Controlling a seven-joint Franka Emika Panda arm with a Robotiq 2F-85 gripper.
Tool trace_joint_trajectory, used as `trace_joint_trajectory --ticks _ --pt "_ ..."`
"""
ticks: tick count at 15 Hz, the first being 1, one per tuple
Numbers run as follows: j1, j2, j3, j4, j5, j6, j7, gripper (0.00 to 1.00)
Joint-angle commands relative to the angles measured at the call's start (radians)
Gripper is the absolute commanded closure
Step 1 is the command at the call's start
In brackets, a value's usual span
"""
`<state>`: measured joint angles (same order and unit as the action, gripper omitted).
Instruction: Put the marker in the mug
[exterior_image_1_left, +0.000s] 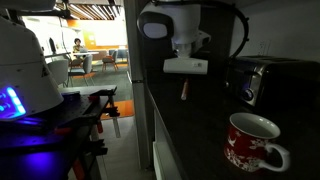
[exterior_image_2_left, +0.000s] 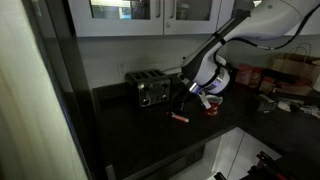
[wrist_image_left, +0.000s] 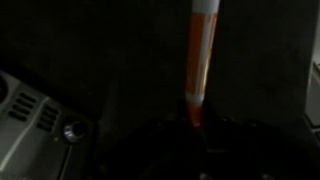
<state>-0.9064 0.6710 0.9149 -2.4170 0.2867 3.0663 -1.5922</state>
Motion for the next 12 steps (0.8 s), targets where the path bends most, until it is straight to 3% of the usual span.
trace_joint_trajectory --ticks 1,3,5,6,8,12 --pt "-0.180 0.125 0.136 -0.048 -0.152 0.193 0.071 0.95" --pt "-0.189 0.102 0.113 -0.080 -0.271 0.247 0.195 0.95" --pt "-0.082 -0.071 0.005 -0.115 -0.313 0.237 0.385 0.95" --pt "-0.165 0.087 0.044 -0.072 -0.433 0.210 0.356 0.81" --pt "-0.121 0.026 0.001 -0.085 -0.452 0.216 0.436 0.81" --pt "-0.090 -0.041 -0.011 -0.095 -0.451 0.216 0.481 0.81"
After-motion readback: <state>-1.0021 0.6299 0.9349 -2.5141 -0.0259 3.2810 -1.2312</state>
